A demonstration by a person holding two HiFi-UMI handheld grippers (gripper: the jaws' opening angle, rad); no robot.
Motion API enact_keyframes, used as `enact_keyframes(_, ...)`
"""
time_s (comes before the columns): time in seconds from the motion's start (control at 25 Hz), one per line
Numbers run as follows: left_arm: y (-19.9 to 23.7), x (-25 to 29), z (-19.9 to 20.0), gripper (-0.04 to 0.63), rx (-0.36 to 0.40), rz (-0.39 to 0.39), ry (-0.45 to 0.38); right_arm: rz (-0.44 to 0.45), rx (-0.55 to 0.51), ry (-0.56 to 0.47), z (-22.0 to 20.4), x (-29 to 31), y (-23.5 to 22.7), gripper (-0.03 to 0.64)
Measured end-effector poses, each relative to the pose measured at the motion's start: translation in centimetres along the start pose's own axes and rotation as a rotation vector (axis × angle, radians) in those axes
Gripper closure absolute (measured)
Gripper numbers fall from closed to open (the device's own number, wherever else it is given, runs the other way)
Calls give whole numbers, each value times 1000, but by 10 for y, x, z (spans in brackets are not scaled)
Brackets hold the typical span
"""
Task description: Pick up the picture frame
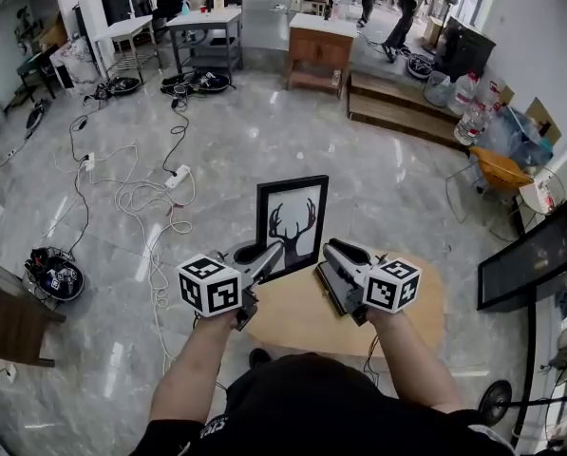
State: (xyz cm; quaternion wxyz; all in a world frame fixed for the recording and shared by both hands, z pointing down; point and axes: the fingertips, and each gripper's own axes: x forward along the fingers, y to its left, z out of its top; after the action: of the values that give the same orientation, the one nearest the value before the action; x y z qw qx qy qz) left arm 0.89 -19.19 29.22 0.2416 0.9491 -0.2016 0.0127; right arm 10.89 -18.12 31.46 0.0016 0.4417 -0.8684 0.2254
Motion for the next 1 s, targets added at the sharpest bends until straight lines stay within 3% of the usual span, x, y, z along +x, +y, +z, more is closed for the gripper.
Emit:
enact_keyframes(0.32,-32,14,6,575,47,90,-70,-40,-68,-29,6,-89,-33,554)
enact_keyframes(0.48,-54,14,13,576,93,175,-94,-46,-115,-37,15,-138,-49,571)
enact_keyframes(0.68,-105,51,-9,577,136,303,-145,-35,-162,-43,15,-229,-112,592)
enact_keyframes(1.0,-111,3,-8,577,180,431,-177,-24,-208,-103,33,-251,-104,611)
